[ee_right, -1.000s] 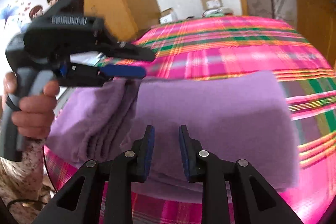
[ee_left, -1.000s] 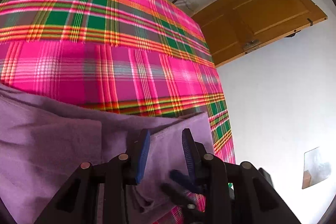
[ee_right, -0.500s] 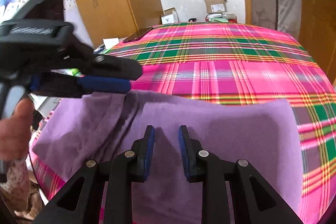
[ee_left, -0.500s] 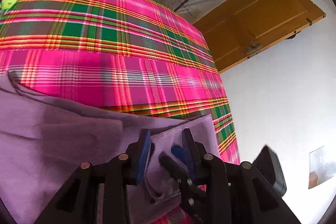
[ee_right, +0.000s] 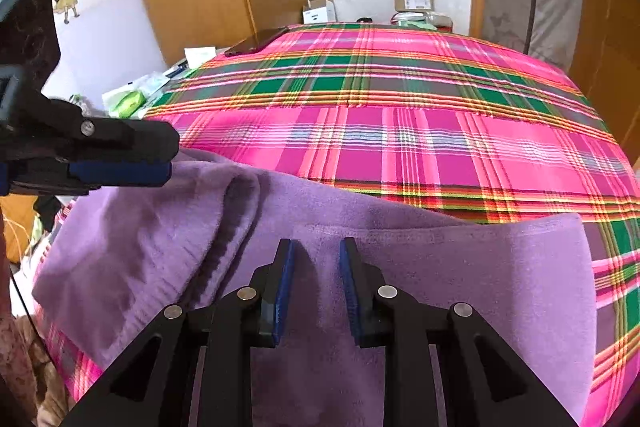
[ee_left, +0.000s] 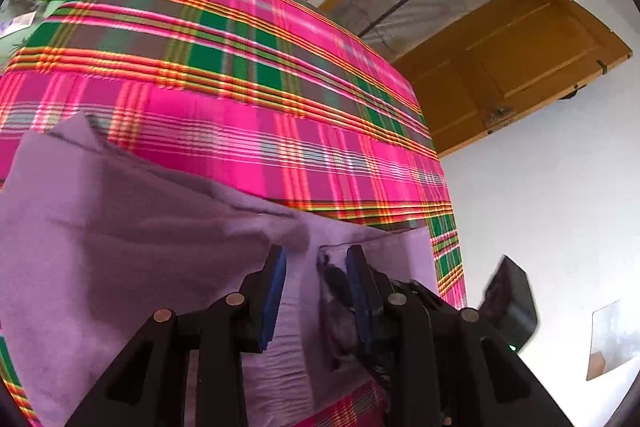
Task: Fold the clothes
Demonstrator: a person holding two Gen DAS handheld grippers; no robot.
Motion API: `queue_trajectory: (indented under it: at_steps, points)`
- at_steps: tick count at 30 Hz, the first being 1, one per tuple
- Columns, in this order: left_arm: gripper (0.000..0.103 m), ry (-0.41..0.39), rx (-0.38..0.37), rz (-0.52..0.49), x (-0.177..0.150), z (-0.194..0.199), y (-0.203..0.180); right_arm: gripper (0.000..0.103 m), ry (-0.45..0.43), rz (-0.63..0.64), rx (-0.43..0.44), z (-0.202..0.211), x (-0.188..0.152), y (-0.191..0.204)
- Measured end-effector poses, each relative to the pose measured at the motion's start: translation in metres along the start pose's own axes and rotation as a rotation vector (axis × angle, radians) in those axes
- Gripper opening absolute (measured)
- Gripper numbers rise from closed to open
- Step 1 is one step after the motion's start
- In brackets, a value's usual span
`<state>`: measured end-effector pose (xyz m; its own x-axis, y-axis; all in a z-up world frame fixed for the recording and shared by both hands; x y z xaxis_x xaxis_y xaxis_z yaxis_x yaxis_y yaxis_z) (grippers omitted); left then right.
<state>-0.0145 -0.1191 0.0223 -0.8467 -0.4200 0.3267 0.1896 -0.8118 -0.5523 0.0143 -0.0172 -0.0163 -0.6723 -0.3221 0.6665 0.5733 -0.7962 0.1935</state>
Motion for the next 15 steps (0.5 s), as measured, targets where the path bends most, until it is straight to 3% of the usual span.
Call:
queue_trajectory:
  at_steps: [6,15]
  points:
    - [0.032,0.003,0.027,0.022,-0.008,0.005,0.016,0.026,-0.014,0.067,-0.003,0.025,-0.020,0.013]
    - [0.032,-0.011,0.034,0.055,-0.026,0.019,0.034,0.026,0.014,0.057,0.015,0.031,-0.050,0.022]
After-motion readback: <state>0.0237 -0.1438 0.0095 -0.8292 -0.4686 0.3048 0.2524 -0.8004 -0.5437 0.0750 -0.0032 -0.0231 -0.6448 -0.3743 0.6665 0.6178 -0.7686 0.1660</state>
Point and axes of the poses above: each gripper's, at about its wrist camera, not at the fingertips, and z roughly against the way its jaws point, y to its left, x to its top, the point moved 3 cm from there along -z, roughly the way its jaws point, and after that the axes turned 6 degrees about x, right-handed, at the moved point
